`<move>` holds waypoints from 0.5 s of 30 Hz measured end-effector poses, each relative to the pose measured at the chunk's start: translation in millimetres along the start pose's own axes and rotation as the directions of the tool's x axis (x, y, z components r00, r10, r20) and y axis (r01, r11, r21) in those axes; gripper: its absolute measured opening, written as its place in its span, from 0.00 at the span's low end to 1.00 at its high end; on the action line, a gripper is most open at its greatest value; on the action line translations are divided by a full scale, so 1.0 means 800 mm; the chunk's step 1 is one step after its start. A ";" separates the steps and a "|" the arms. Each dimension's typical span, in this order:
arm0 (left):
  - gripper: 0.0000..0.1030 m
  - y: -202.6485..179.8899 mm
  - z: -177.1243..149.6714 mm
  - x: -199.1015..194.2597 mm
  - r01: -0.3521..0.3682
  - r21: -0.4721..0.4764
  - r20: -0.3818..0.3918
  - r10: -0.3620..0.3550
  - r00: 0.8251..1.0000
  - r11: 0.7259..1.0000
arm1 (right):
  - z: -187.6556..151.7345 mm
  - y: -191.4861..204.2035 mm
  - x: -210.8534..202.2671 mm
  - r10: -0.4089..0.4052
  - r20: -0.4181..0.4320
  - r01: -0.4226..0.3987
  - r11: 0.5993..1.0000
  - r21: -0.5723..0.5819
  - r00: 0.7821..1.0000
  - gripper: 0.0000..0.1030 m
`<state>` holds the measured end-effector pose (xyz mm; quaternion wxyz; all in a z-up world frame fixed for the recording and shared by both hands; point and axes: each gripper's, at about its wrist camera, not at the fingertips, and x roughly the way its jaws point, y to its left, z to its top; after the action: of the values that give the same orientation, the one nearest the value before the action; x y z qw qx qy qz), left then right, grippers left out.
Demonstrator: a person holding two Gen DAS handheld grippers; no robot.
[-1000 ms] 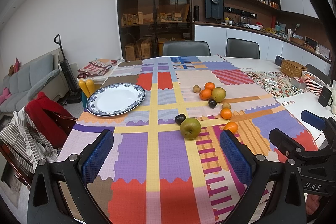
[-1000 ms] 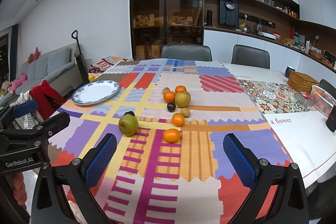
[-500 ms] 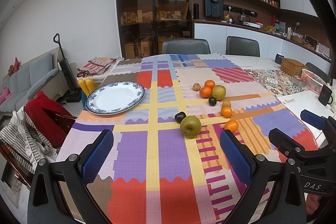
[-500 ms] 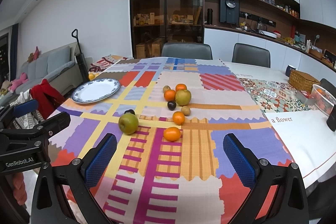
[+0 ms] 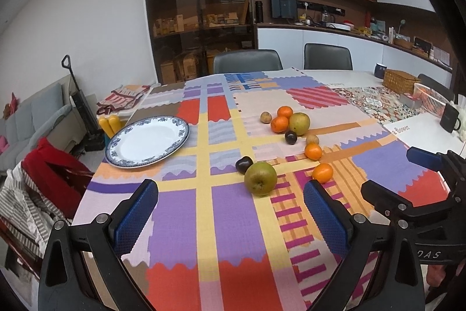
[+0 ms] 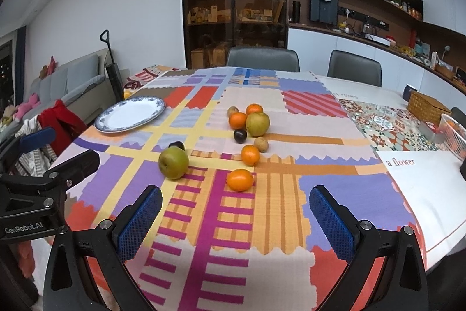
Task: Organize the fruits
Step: 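Grasp the green pear with the left tool while the right tool grasps an orange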
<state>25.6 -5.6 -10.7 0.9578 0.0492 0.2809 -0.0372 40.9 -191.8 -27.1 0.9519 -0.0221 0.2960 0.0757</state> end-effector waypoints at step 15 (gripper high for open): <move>0.82 -0.018 0.007 0.086 0.084 0.088 -0.076 -0.078 0.994 0.993 | 0.009 -0.017 0.083 0.031 -0.129 -0.033 0.999 -0.016 0.991 0.79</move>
<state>84.5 -23.5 -44.4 0.9413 0.0829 0.3154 -0.0870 100.6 -196.1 -58.8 0.9292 -0.0309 0.3565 0.0921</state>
